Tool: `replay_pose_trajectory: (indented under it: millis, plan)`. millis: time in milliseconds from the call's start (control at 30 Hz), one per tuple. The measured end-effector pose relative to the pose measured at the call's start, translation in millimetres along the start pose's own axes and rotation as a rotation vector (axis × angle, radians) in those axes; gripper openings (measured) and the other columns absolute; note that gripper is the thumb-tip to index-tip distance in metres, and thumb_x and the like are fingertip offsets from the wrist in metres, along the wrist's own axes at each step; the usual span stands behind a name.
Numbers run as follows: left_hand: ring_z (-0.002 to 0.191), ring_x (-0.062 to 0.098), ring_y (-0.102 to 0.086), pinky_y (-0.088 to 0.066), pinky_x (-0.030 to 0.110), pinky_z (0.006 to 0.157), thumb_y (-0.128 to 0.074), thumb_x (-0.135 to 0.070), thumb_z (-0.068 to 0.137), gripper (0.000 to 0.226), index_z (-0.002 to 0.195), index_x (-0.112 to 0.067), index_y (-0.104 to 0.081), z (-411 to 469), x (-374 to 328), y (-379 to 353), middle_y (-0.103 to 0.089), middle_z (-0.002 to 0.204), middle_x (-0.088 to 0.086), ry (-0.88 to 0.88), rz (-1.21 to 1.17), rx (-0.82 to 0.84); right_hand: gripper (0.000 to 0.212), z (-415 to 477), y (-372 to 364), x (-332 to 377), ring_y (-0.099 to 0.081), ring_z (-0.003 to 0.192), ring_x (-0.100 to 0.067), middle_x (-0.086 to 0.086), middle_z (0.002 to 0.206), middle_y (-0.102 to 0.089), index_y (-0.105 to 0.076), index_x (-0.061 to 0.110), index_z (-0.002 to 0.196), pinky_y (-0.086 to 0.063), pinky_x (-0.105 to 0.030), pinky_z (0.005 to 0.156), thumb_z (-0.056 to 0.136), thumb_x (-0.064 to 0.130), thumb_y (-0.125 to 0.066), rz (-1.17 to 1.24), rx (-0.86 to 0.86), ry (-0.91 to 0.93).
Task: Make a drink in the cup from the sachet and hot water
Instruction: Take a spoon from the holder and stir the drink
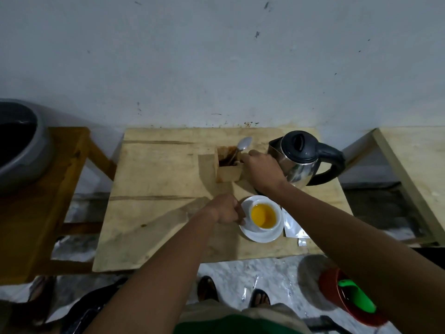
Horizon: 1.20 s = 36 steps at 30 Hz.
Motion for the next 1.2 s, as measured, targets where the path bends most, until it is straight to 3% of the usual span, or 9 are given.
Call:
replay_pose_trajectory:
  millis: [167, 267, 433, 567, 667, 767, 867, 1033, 1200]
  plan:
    - [0.1, 0.022, -0.071, -0.057, 0.038, 0.091, -0.087, -0.02, 0.067, 0.032, 0.097, -0.009, -0.082, -5, 0, 0, -0.078, 0.102, 0.007, 0.047, 0.012, -0.044, 0.017, -27, 33, -5, -0.063, 0.059, -0.03, -0.005, 0.078, -0.064, -0.075, 0.013, 0.085, -0.044, -0.03, 0.045, 0.081, 0.026, -0.064, 0.193, -0.378, -0.088]
    - [0.1, 0.023, -0.07, -0.057, 0.038, 0.088, -0.086, -0.023, 0.069, 0.035, 0.1, -0.008, -0.08, -11, -1, 0, -0.076, 0.105, 0.008, 0.077, 0.02, -0.107, 0.015, -51, 56, -16, -0.063, 0.07, -0.016, 0.001, 0.087, -0.065, -0.075, 0.016, 0.088, -0.046, -0.027, 0.052, 0.08, 0.026, -0.067, 0.419, -0.552, -0.162]
    - [0.105, 0.025, -0.068, -0.055, 0.037, 0.09, -0.08, -0.019, 0.078, 0.031, 0.106, -0.008, -0.077, -30, -4, -10, -0.074, 0.113, 0.01, 0.118, -0.008, -0.234, 0.012, -95, 73, -46, -0.067, 0.076, -0.009, 0.006, 0.084, -0.07, -0.07, 0.013, 0.097, -0.057, -0.04, 0.066, 0.092, 0.022, -0.063, 0.864, -0.674, -0.305]
    - [0.098, 0.024, -0.066, -0.051, 0.033, 0.083, -0.07, -0.018, 0.083, 0.022, 0.103, -0.011, -0.077, -46, -11, -19, -0.074, 0.109, 0.008, 0.154, 0.002, -0.356, 0.009, -120, 57, -67, -0.065, 0.075, -0.029, -0.007, 0.082, -0.066, -0.052, 0.02, 0.097, -0.056, -0.054, 0.067, 0.099, 0.027, -0.049, 1.145, -0.542, -0.469]
    - [0.094, 0.028, -0.067, -0.057, 0.038, 0.081, -0.063, -0.016, 0.084, 0.019, 0.097, -0.018, -0.078, -55, -17, -23, -0.075, 0.103, 0.007, 0.186, 0.044, -0.419, 0.004, -130, 36, -69, -0.066, 0.074, -0.035, -0.017, 0.09, -0.064, -0.048, 0.019, 0.1, -0.058, -0.056, 0.064, 0.102, 0.023, -0.046, 1.169, -0.324, -0.468]
    - [0.098, 0.029, -0.067, -0.057, 0.037, 0.083, -0.063, -0.022, 0.087, 0.021, 0.105, -0.024, -0.075, -63, -24, -24, -0.072, 0.11, 0.003, 0.226, 0.115, -0.478, 0.02, -140, 4, -68, -0.069, 0.062, -0.032, -0.016, 0.09, -0.069, -0.052, 0.017, 0.113, -0.059, -0.05, 0.058, 0.094, 0.016, -0.055, 0.986, 0.048, -0.507]
    - [0.102, 0.03, -0.067, -0.056, 0.04, 0.087, -0.065, -0.028, 0.087, 0.024, 0.109, -0.024, -0.073, -66, -30, -26, -0.071, 0.115, 0.005, 0.243, 0.163, -0.503, 0.041, -151, -15, -67, -0.073, 0.064, -0.029, -0.012, 0.098, -0.073, -0.058, 0.017, 0.124, -0.058, -0.037, 0.058, 0.083, 0.012, -0.058, 0.771, 0.316, -0.482]
    - [0.101, 0.03, -0.067, -0.057, 0.039, 0.087, -0.066, -0.031, 0.086, 0.022, 0.106, -0.027, -0.075, -68, -26, -28, -0.072, 0.114, 0.005, 0.259, 0.102, -0.519, 0.047, -148, -14, -57, -0.059, 0.112, -0.033, -0.015, 0.125, -0.064, -0.055, 0.013, 0.135, -0.049, -0.036, 0.084, 0.088, 0.02, -0.061, 0.426, 0.393, -0.312]
    - [0.103, 0.028, -0.067, -0.055, 0.035, 0.085, -0.066, -0.025, 0.089, 0.022, 0.108, -0.029, -0.076, -68, -23, -26, -0.072, 0.117, 0.002, 0.253, 0.07, -0.537, 0.033, -138, -9, -44, -0.059, 0.103, -0.03, -0.017, 0.115, -0.063, -0.058, 0.007, 0.118, -0.048, -0.034, 0.078, 0.086, 0.013, -0.064, 0.147, 0.437, -0.179]
Point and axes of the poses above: each hand's wrist, its own z-axis towards the middle knuckle, its own y-axis out of the back of the hand, x = y × z, the point moved 7 cm from there along z, towards the middle knuckle
